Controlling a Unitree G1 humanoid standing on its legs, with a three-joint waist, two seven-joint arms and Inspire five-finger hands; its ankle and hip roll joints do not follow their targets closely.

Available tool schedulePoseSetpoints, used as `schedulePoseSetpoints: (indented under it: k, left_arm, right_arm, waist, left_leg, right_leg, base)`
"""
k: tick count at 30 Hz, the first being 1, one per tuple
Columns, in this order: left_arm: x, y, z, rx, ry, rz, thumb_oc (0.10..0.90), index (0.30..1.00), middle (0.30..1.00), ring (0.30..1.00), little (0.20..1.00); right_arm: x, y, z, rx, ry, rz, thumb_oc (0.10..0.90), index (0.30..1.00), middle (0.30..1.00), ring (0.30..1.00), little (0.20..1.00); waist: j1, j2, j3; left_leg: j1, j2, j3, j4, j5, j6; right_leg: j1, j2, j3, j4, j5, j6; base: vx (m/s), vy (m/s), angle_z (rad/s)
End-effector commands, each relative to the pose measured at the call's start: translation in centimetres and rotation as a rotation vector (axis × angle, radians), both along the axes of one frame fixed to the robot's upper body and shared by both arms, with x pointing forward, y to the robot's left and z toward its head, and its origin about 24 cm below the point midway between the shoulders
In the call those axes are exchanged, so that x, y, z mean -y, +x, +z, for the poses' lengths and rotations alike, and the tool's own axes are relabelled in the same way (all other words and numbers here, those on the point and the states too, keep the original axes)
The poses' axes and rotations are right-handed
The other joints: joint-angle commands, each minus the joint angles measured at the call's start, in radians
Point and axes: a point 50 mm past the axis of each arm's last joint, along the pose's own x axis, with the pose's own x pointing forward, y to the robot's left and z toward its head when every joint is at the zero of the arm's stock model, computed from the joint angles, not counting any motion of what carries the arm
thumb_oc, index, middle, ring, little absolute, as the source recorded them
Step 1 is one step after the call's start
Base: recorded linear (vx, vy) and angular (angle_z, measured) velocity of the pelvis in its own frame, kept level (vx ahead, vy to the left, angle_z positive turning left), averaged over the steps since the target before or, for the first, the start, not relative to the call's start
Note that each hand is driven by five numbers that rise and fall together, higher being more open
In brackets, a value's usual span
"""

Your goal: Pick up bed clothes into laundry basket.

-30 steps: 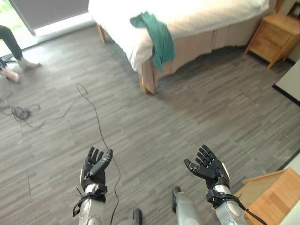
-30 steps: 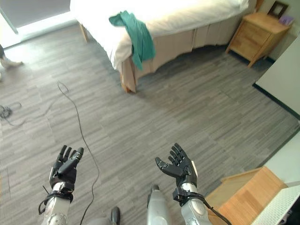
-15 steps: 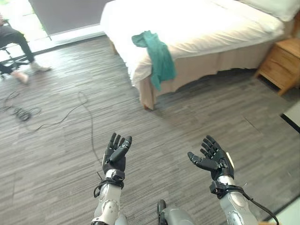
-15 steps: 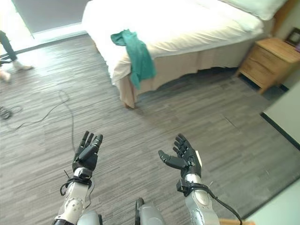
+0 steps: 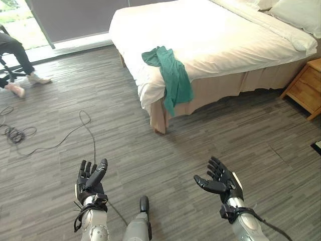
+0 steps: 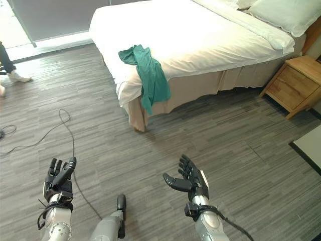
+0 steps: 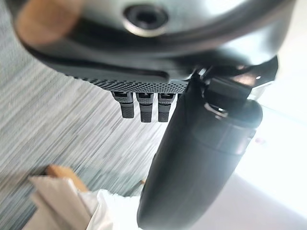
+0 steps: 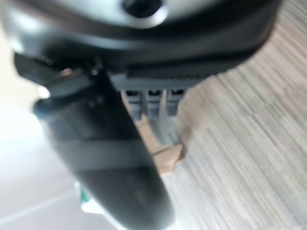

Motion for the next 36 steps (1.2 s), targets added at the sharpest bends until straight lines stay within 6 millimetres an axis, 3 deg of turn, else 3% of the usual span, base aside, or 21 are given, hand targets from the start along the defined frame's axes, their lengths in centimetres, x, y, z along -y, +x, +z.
schedulePoseSetpoints:
  k: [1,2,3,5,6,7,8,9,12,14,16,18,19,20,21,25,27,29,30,32,36]
  left_arm:
    - [-2.1,3.2,8.1,0.367,0.198,-0.024,0.8,0.9,0.9,0.9,0.9]
    - [-2.1,3.2,8.1,0.366,0.197,-0.025,0.8,0.9,0.9,0.9,0.9]
    - [-2.9,3.2,8.6,0.364,0.262,-0.033,0.8,0.9,0.9,0.9,0.9]
    - [-2.9,3.3,8.6,0.353,0.279,-0.049,0.8,0.9,0.9,0.9,0.9]
    - [-2.8,3.8,8.8,0.356,0.285,-0.067,0.8,0.9,0.9,0.9,0.9]
    - [-2.8,3.7,8.8,0.356,0.284,-0.067,0.8,0.9,0.9,0.9,0.9]
    - [-2.1,4.1,8.6,0.383,0.235,-0.122,0.8,0.9,0.9,0.9,0.9]
    - [-2.1,4.1,8.6,0.383,0.235,-0.122,0.8,0.9,0.9,0.9,0.9]
    - [0.4,4.6,7.3,0.348,0.187,-0.213,0.8,0.9,0.9,0.9,0.9]
    - [1.3,4.9,7.7,0.376,0.167,-0.229,0.8,0.9,0.9,0.9,0.9]
    - [1.7,4.4,7.2,0.382,0.102,-0.242,0.8,0.9,0.9,0.9,0.9]
    - [1.8,4.2,6.9,0.377,0.071,-0.212,0.8,0.9,0.9,0.9,0.9]
    - [1.8,4.2,6.9,0.377,0.072,-0.211,0.8,0.9,0.9,0.9,0.9]
    - [1.6,4.1,6.6,0.367,0.027,-0.172,0.8,0.9,0.9,0.9,0.9]
    - [1.5,4.2,6.9,0.373,0.043,-0.189,0.8,0.9,0.9,0.9,0.9]
    - [0.5,3.5,6.1,0.318,0.088,-0.185,0.8,0.9,0.9,0.9,0.9]
    - [0.3,2.7,5.4,0.277,0.106,-0.168,0.8,0.9,0.9,0.9,0.9]
    - [0.5,2.2,4.9,0.268,0.077,-0.163,0.8,0.9,0.9,0.9,0.9]
    - [0.7,2.0,4.6,0.252,0.097,-0.232,0.8,0.9,0.9,0.9,0.9]
    - [0.8,1.9,4.8,0.261,0.115,-0.276,0.8,0.9,0.9,0.9,0.9]
    - [0.8,2.6,5.6,0.286,0.136,-0.328,0.8,0.9,0.9,0.9,0.9]
  right_arm:
    - [-2.2,4.8,6.5,0.372,0.025,0.079,0.8,0.9,0.9,0.9,0.9]
    - [-2.2,4.7,6.4,0.371,0.025,0.078,0.8,0.9,0.9,0.9,0.9]
    - [-3.2,5.4,7.7,0.427,0.001,0.138,0.8,0.9,0.9,0.9,0.9]
    - [-3.6,5.6,7.9,0.437,-0.015,0.17,0.8,0.9,0.9,0.9,0.9]
    - [-3.8,5.9,8.1,0.437,-0.037,0.2,0.8,0.9,0.9,0.9,0.9]
    - [-3.8,5.9,8.1,0.437,-0.037,0.201,0.8,0.9,0.9,0.9,0.9]
    - [-3.4,5.9,7.9,0.42,-0.074,0.239,0.8,0.9,0.9,0.9,0.9]
    - [-3.4,5.9,7.9,0.42,-0.075,0.24,0.8,0.9,0.9,0.9,0.9]
    - [-0.3,5.4,7.9,0.396,-0.201,0.143,0.8,0.9,0.9,0.9,0.9]
    - [0.3,5.7,8.1,0.407,-0.173,0.081,0.8,0.9,0.9,0.9,0.9]
    - [1.2,5.3,8.2,0.412,-0.133,0.027,0.8,0.9,0.9,0.9,0.9]
    - [2.3,5.7,8.4,0.418,-0.152,-0.025,0.8,0.9,0.9,0.9,0.9]
    - [2.3,5.8,8.5,0.419,-0.151,-0.025,0.8,0.9,0.9,0.9,0.9]
    - [3.2,5.9,8.9,0.428,-0.159,-0.066,0.8,0.9,0.9,0.9,0.9]
    - [3.6,6.0,9.5,0.458,-0.151,-0.074,0.8,0.9,0.9,0.9,0.9]
    - [3.7,6.6,11.3,0.506,-0.246,-0.023,0.8,0.9,0.9,0.9,0.9]
    - [3.0,7.8,12.3,0.532,-0.368,0.05,0.8,0.9,0.9,0.9,0.9]
    - [2.7,8.8,13.5,0.57,-0.472,0.075,0.8,0.9,0.9,0.9,0.9]
    - [1.8,9.7,16.2,0.66,-0.659,0.211,0.8,0.9,0.9,0.9,0.9]
    - [1.8,10.4,18.4,0.718,-0.839,0.251,0.8,0.9,0.9,0.9,0.9]
    - [-1.2,13.5,20.6,0.787,-0.972,0.353,0.8,0.9,0.9,0.9,0.9]
  waist:
    - [0.016,-0.012,-0.051]
    - [0.012,-0.022,-0.049]
    - [-0.023,0.006,-0.012]
    - [-0.042,0.025,0.0]
    - [-0.073,0.041,0.014]
    - [-0.082,0.039,0.02]
    - [-0.121,0.04,0.035]
    - [-0.123,0.041,0.037]
    - [-0.209,0.015,0.03]
    - [-0.216,-0.001,0.028]
    - [-0.206,-0.025,0.001]
    - [-0.19,-0.041,-0.005]
    - [-0.196,-0.044,-0.01]
    - [-0.167,-0.058,0.006]
    - [-0.13,-0.092,0.021]
    - [-0.065,-0.059,0.021]
    - [-0.033,-0.025,0.011]
    - [-0.036,-0.014,0.012]
    - [-0.044,-0.008,0.006]
    - [-0.05,-0.005,-0.012]
    - [-0.041,-0.011,-0.028]
  left_leg:
    - [0.013,0.019,-0.016,0.032,-0.068,-0.035]
    - [0.017,0.006,-0.017,0.033,-0.076,-0.036]
    - [0.104,-0.009,-0.037,0.009,-0.123,-0.001]
    - [0.148,-0.005,-0.049,-0.016,-0.137,0.004]
    - [0.223,-0.008,-0.066,-0.036,-0.172,0.003]
    - [0.231,-0.013,-0.074,-0.038,-0.175,0.002]
    - [0.32,-0.014,-0.096,-0.074,-0.221,-0.012]
    - [0.323,-0.014,-0.098,-0.074,-0.221,-0.012]
    - [0.471,-0.013,-0.196,-0.112,-0.322,-0.051]
    - [0.501,-0.006,-0.203,-0.077,-0.37,-0.066]
    - [0.457,0.02,-0.189,0.115,-0.381,-0.101]
    - [0.32,0.053,-0.173,0.475,-0.237,-0.159]
    - [0.31,0.048,-0.178,0.477,-0.233,-0.158]
    - [0.23,0.032,-0.195,0.61,-0.188,-0.164]
    - [0.109,0.055,-0.16,0.598,-0.181,-0.139]
    - [0.067,0.071,-0.182,0.337,-0.228,-0.128]
    - [0.082,0.045,-0.257,0.15,-0.172,-0.142]
    - [0.118,0.028,-0.282,0.129,-0.19,-0.144]
    - [0.147,0.024,-0.277,0.088,-0.193,-0.132]
    - [0.177,0.017,-0.26,0.031,-0.196,-0.119]
    - [0.205,0.01,-0.228,-0.044,-0.185,-0.098]
  right_leg:
    - [-0.136,-0.196,0.007,0.373,0.506,0.119]
    - [-0.133,-0.208,0.003,0.385,0.491,0.12]
    - [-0.255,-0.208,-0.018,0.532,0.507,0.108]
    - [-0.338,-0.204,-0.026,0.571,0.467,0.095]
    - [-0.444,-0.232,-0.096,0.497,0.416,0.082]
    - [-0.433,-0.238,-0.104,0.5,0.407,0.082]
    - [-0.519,-0.231,-0.185,0.36,0.335,0.086]
    - [-0.515,-0.231,-0.187,0.359,0.335,0.086]
    - [-0.566,-0.163,-0.211,-0.071,0.375,0.137]
    - [-0.566,-0.178,-0.231,-0.04,0.383,0.142]
    - [-0.511,-0.157,-0.185,0.016,0.335,0.098]
    - [-0.423,-0.14,-0.202,-0.022,0.32,0.047]
    - [-0.427,-0.145,-0.206,-0.026,0.324,0.047]
    - [-0.372,-0.133,-0.194,-0.06,0.316,0.022]
    - [-0.292,-0.138,-0.2,-0.122,0.3,0.02]
    - [-0.212,-0.116,-0.189,-0.164,0.256,0.04]
    - [-0.185,-0.106,-0.157,-0.163,0.224,0.047]
    - [-0.182,-0.118,-0.146,-0.13,0.207,0.047]
    - [-0.183,-0.122,-0.138,-0.13,0.208,0.055]
    - [-0.189,-0.135,-0.124,-0.133,0.214,0.068]
    - [-0.219,-0.155,-0.082,-0.139,0.232,0.089]
  base:
    - [0.34,0.161,-0.09]
    - [0.63,0.366,-0.03]
    - [0.49,0.278,0.27]
    - [0.48,0.24,0.39]
    - [0.35,0.095,0.19]
    - [0.8,0.127,0.22]
    - [0.46,0.022,0.23]
    - [0.94,-0.047,0.68]
    - [0.77,-0.143,0.84]
    - [0.45,-0.152,0.78]
    - [0.55,-0.273,0.5]
    - [0.38,-0.256,0.67]
    - [0.26,-0.199,0.42]
    - [0.35,-0.229,0.14]
    - [0.47,-0.238,-0.25]
    - [0.41,0.008,-0.25]
    - [0.35,0.131,-0.26]
    - [0.26,0.156,-0.61]
    - [0.22,0.139,-0.61]
    - [0.2,0.128,-0.19]
    - [0.12,0.112,-0.36]
